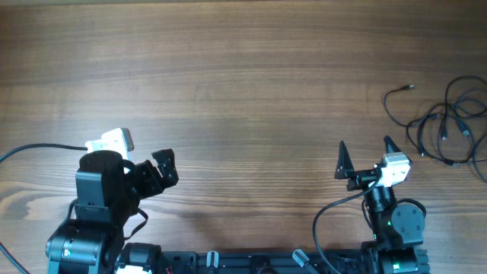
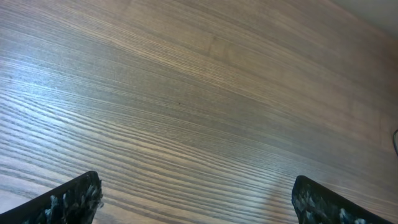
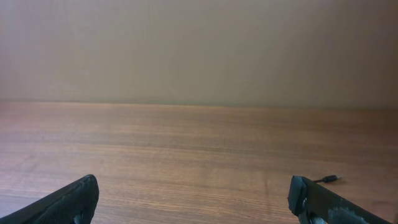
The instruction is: Untangle cables
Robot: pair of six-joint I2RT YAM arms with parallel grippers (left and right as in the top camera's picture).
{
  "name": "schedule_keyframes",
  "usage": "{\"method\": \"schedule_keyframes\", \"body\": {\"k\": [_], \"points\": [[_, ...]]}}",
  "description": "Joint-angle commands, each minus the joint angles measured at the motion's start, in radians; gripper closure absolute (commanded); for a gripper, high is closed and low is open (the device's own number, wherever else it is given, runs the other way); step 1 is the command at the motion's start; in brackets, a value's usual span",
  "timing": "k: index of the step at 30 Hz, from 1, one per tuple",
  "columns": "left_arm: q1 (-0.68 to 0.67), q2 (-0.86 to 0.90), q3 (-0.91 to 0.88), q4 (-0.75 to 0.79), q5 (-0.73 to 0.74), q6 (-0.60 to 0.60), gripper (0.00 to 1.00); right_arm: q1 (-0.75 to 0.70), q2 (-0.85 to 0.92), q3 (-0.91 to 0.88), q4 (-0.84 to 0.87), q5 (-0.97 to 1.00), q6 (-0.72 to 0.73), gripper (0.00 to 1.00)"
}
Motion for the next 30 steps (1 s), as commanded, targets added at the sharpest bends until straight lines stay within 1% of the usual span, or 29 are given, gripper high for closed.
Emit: {"method": "schedule_keyframes", "body": {"k": [1, 4, 8, 14, 30], "points": [[-0.003, -0.001, -0.006, 0.002, -0.014, 0.02, 0.0, -0.006, -0.012, -0.001, 0.016, -0.018, -0.023, 0.0], [-0.003, -0.001, -0.006, 0.002, -0.014, 0.02, 0.0, -0.006, -0.012, -0.001, 0.001, -0.016, -0.024, 0.0], [-0.003, -0.001, -0.006, 0.002, -0.014, 0.02, 0.0, -0.008, -0.012, -0.001, 0.001, -0.028, -0.075, 0.0], [-0.003, -0.001, -0.006, 0.002, -0.014, 0.02, 0.0, -0.066, -0.012, -0.001, 0.003, -0.061, -0.037, 0.0], [-0.003, -0.001, -0.006, 0.002, -0.014, 0.02, 0.0, -0.067, -0.012, -0.001, 0.003, -0.057, -0.039, 0.0]]}}
